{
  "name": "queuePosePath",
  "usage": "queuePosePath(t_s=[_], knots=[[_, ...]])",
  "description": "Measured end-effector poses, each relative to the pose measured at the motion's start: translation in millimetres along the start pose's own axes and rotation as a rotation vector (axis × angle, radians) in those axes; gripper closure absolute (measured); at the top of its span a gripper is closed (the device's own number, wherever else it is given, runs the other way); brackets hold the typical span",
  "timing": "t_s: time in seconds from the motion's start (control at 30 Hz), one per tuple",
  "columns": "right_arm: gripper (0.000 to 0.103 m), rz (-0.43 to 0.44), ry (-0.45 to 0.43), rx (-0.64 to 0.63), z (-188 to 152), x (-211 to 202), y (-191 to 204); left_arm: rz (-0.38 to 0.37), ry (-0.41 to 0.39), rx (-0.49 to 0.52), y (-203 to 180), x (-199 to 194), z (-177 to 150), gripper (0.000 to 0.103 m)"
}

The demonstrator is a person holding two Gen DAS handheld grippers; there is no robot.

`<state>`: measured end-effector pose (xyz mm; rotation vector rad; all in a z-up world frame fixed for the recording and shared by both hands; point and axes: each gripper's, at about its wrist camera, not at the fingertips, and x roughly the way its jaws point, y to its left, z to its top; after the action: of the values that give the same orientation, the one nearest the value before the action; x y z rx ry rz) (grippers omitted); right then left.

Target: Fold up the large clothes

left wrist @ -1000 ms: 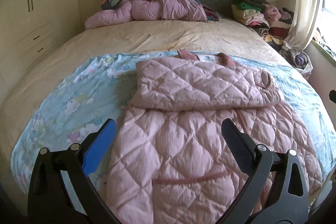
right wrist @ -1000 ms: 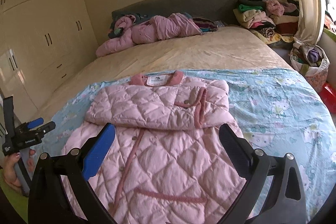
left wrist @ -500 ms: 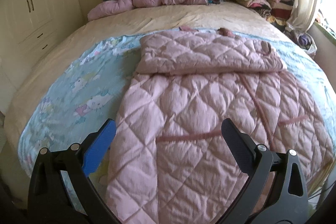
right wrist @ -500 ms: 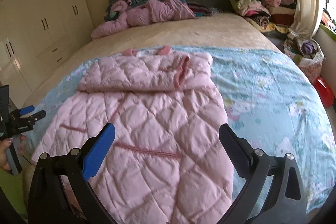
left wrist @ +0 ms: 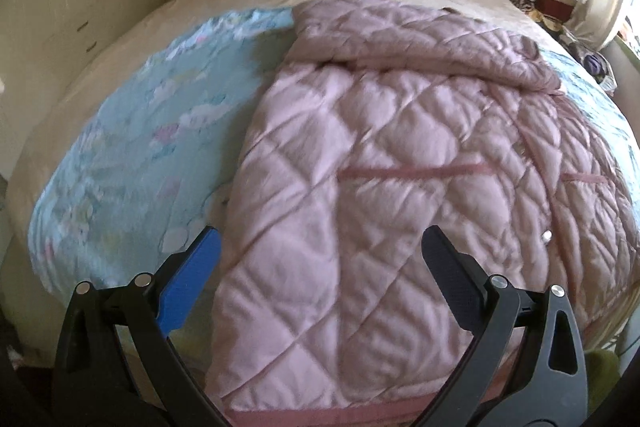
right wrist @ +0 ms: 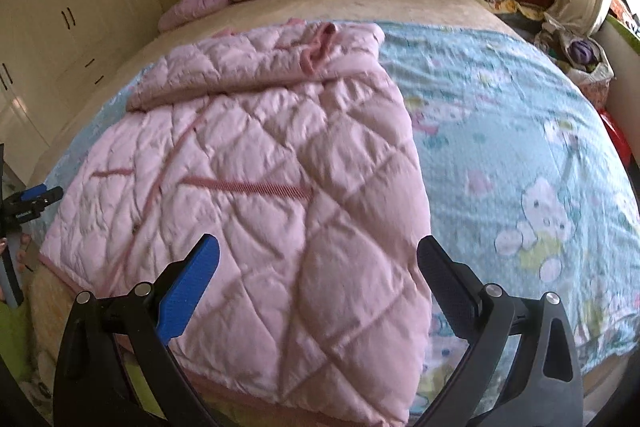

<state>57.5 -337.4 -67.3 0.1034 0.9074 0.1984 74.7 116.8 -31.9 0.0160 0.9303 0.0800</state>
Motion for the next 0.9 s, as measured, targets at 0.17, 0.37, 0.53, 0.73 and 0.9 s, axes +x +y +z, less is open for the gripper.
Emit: queuePosePath(t_s=[0.17,0.37,0.53,0.73,0.9], knots=[[0.004,-0.013,0.034,0.018,-14.7,4.2,-11.2,-0.002,0.073,-0.054,25.9,12.6,-19.8,0.009],[0.004,-0.019,0.065,0.042,-28.3,7.4,-21.0,-0.051,0.16,-0.108,46.2,27.1,-43.1,0.009],[0.004,-0.004,0.085,0.051,-37.0,7.3,-24.0,-0.115,0.2,-0.133,53.6,29.2,-50.1,0.009],[0.004,0.012,0.106,0.049,-46.0,7.6,-23.0,-0.178,0.252,-0.123,54.2,34.1,-55.8,0.009],[0.004,0.026,0.12,0.035,-50.1,8.1,-18.8,-0.188,0.267,-0.097,51.8,35.1,-55.3,0.009]])
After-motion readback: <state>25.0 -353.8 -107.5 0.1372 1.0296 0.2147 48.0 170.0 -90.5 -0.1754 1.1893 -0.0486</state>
